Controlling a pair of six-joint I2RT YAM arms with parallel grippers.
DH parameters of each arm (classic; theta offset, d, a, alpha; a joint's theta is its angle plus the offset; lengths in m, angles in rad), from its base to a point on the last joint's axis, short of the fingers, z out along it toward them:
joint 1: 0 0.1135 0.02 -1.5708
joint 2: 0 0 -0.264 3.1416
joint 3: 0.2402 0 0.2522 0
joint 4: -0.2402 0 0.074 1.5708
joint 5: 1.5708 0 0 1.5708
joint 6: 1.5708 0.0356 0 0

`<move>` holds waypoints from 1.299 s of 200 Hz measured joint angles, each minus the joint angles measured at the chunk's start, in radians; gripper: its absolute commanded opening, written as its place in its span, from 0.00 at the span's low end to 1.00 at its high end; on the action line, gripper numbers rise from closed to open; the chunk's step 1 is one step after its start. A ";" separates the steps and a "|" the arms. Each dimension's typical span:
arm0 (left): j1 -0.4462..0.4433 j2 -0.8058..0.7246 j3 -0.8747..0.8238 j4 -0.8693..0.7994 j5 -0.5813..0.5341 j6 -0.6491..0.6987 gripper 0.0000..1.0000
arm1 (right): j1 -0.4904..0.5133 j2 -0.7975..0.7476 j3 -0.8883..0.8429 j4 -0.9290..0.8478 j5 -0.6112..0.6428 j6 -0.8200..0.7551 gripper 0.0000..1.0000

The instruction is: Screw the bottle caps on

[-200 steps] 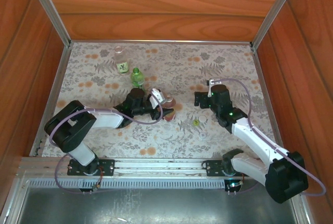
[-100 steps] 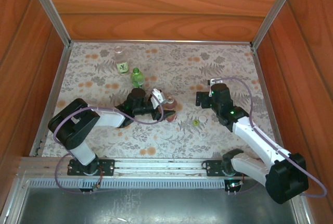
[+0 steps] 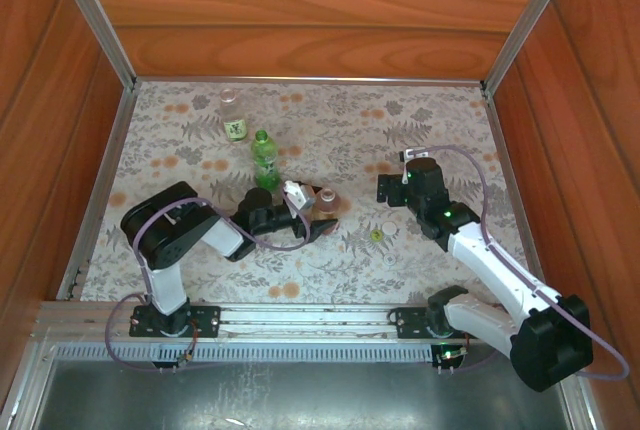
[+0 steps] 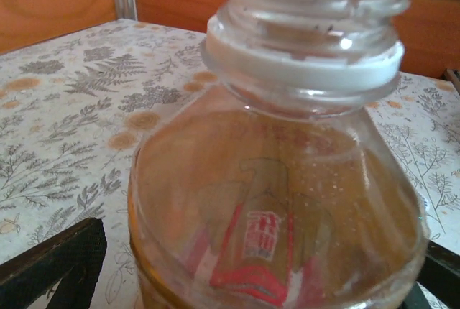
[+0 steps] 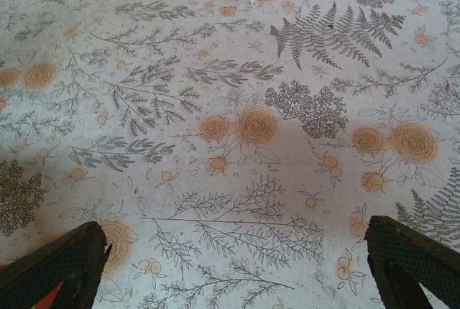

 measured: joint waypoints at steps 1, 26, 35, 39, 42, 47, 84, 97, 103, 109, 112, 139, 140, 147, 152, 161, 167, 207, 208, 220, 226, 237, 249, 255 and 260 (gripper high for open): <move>-0.002 0.000 -0.002 0.004 -0.002 0.000 0.96 | 0.000 0.000 0.000 0.000 0.000 0.000 0.98; -0.013 0.000 -0.007 0.050 -0.016 0.002 0.93 | 0.000 0.000 0.000 -0.002 -0.002 -0.002 0.98; -0.013 0.000 -0.007 0.060 -0.018 0.004 0.92 | 0.000 0.000 0.000 -0.003 -0.003 -0.002 0.97; -0.013 0.001 -0.007 0.063 -0.019 0.004 0.91 | 0.000 0.000 0.000 -0.003 -0.004 -0.002 0.97; -0.013 0.001 -0.007 0.066 -0.021 0.004 0.91 | 0.000 0.000 0.000 -0.003 -0.005 -0.002 0.97; -0.013 0.002 -0.007 0.071 -0.021 0.004 0.90 | 0.000 -0.001 0.000 -0.004 -0.005 -0.002 0.97; -0.013 0.002 -0.007 0.080 -0.020 0.007 0.80 | 0.000 -0.013 0.000 -0.018 -0.006 0.002 0.96; -0.013 0.003 -0.007 0.080 -0.020 0.007 0.76 | 0.000 -0.021 0.000 -0.024 -0.005 0.005 0.96; -0.013 0.003 -0.007 0.081 -0.020 0.008 0.76 | 0.000 -0.024 0.000 -0.026 -0.005 0.006 0.96; -0.013 0.004 -0.007 0.081 -0.019 0.007 0.76 | 0.000 -0.026 0.000 -0.027 -0.005 0.006 0.96; -0.013 0.004 -0.007 0.081 -0.019 0.007 0.76 | 0.000 -0.027 0.000 -0.027 -0.005 0.006 0.96; -0.013 0.015 -0.006 0.085 -0.017 0.008 0.83 | 0.000 -0.029 0.000 -0.031 -0.005 0.006 0.96; -0.013 0.015 -0.006 0.085 -0.016 0.008 0.83 | 0.000 -0.029 0.000 -0.031 -0.005 0.006 0.96; -0.013 0.021 -0.005 0.087 -0.016 0.006 0.83 | 0.000 -0.029 0.000 -0.032 -0.005 0.006 0.96; -0.013 0.024 -0.003 0.087 -0.016 0.006 0.83 | 0.000 -0.029 0.000 -0.032 -0.005 0.006 0.96; -0.013 0.032 0.001 0.087 -0.016 0.006 0.82 | 0.000 -0.029 0.000 -0.032 -0.005 0.006 0.96; -0.013 0.035 0.004 0.087 -0.016 0.006 0.81 | 0.000 -0.029 0.000 -0.032 -0.005 0.006 0.96; -0.013 0.038 0.024 0.088 -0.014 0.006 0.81 | 0.000 -0.029 0.000 -0.032 -0.005 0.012 0.96; -0.013 0.038 0.025 0.088 -0.014 0.006 0.81 | 0.000 -0.029 0.000 -0.032 -0.005 0.013 0.96; -0.013 0.038 0.027 0.089 -0.011 0.004 0.80 | 0.000 -0.029 0.000 -0.031 -0.005 0.014 0.96; -0.013 0.039 0.028 0.089 -0.008 0.002 0.79 | 0.000 -0.029 0.000 -0.031 -0.005 0.016 0.96; -0.013 0.040 0.029 0.090 -0.004 0.001 0.76 | 0.000 -0.029 0.000 -0.031 -0.005 0.020 0.96; -0.013 0.044 0.029 0.094 0.002 -0.001 0.73 | 0.000 -0.029 0.000 -0.032 -0.005 0.024 0.96; -0.013 0.047 0.029 0.095 0.004 -0.002 0.71 | 0.000 -0.028 0.000 -0.032 -0.005 0.026 0.96; -0.013 0.048 0.029 0.098 0.006 -0.002 0.68 | 0.000 -0.028 0.000 -0.032 -0.005 0.028 0.96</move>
